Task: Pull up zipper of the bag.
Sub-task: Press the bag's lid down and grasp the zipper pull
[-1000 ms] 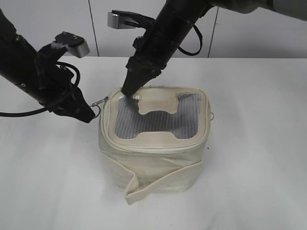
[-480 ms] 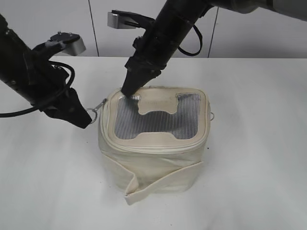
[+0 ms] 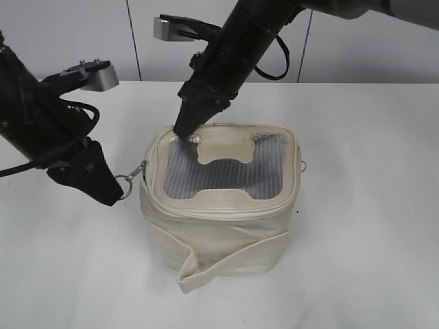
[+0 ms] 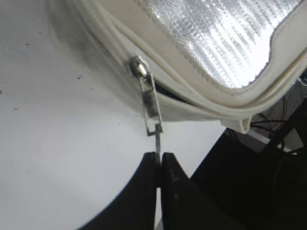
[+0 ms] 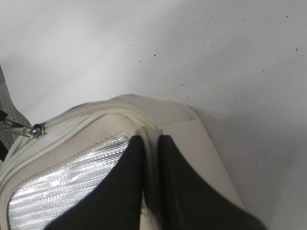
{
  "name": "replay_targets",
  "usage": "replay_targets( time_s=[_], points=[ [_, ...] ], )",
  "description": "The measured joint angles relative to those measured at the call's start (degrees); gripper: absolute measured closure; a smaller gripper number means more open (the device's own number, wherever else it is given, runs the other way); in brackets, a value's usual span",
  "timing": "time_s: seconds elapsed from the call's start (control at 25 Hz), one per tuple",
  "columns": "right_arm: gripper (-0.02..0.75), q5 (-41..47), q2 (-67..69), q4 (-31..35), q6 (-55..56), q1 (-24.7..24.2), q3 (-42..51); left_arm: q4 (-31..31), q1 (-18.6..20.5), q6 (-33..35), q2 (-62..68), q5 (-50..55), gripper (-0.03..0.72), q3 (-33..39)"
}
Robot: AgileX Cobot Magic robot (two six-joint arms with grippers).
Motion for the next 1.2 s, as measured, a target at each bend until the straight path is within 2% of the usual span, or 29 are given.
replay_targets(
  time_s=[0.36, 0.48, 0.6, 0.92, 1.2],
  points=[
    [0.675, 0.0, 0.0, -0.1, 0.3, 0.0, 0.0, -4.3, -0.2, -0.4, -7.6, 1.1, 0.691, 8.3],
    [0.675, 0.0, 0.0, -0.1, 0.4, 0.1, 0.0, -5.7, -1.7, -0.5, -9.9, -0.1, 0.691, 10.3],
    [0.675, 0.0, -0.1, -0.1, 0.5, 0.1, 0.0, -7.3, -5.1, -0.5, -10.9, -1.7, 0.691, 11.0],
    [0.675, 0.0, -0.1, -0.3, 0.5, 0.1, 0.0, -8.6, -18.6, -5.1, -10.9, -12.6, 0.691, 11.3],
    [0.675, 0.0, -0.1, -0.3, 0.5, 0.0, 0.0, -12.4, -26.7, -5.4, -9.0, -22.5, 0.691, 10.8]
  ],
)
